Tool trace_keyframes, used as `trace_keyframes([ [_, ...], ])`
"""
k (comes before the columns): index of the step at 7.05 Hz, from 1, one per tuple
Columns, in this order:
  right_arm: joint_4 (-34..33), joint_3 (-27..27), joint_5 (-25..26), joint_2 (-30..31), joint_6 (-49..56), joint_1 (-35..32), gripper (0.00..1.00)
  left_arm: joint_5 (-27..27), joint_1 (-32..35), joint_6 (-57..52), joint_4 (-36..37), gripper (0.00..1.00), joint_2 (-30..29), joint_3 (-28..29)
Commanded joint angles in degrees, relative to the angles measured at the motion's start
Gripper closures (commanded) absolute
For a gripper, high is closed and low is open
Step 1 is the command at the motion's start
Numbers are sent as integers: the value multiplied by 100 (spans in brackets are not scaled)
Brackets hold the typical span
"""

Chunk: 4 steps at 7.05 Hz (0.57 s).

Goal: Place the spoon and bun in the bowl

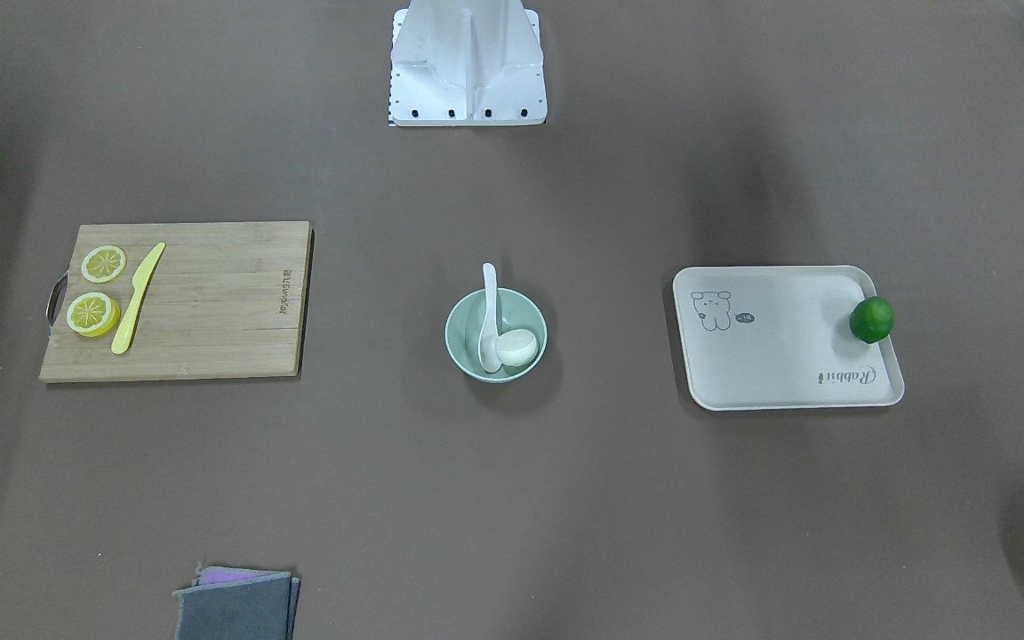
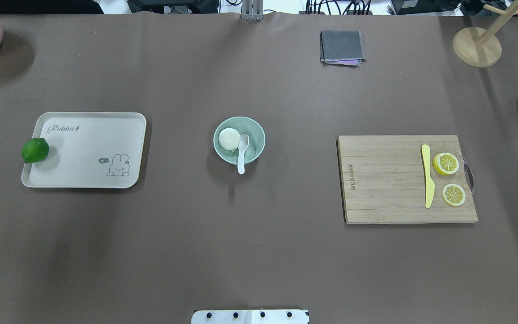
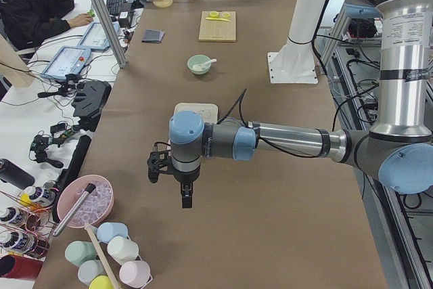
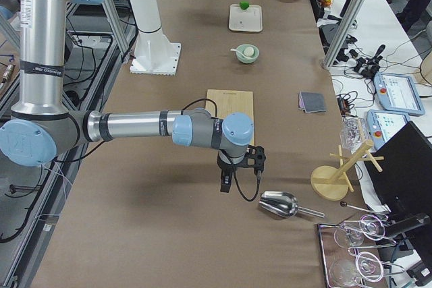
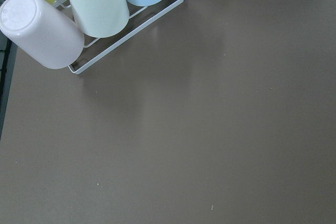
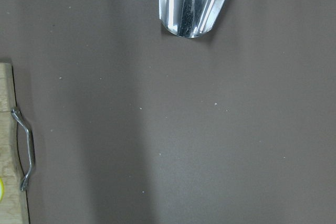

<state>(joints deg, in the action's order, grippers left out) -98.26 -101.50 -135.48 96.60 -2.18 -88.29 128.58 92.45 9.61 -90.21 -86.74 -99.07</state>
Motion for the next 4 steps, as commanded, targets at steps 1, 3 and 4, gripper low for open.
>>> trace_keyframes([
  [1,0,-10,-22,-18,-10,-4,0,0,-7,15,-50,2,-9,19],
  [3,0,-19,-22,-18,-28,-4,0,0,-7,15,-50,2,-44,28],
  [4,0,-19,-22,-36,-37,-4,0,0,-7,15,-50,2,-53,19],
])
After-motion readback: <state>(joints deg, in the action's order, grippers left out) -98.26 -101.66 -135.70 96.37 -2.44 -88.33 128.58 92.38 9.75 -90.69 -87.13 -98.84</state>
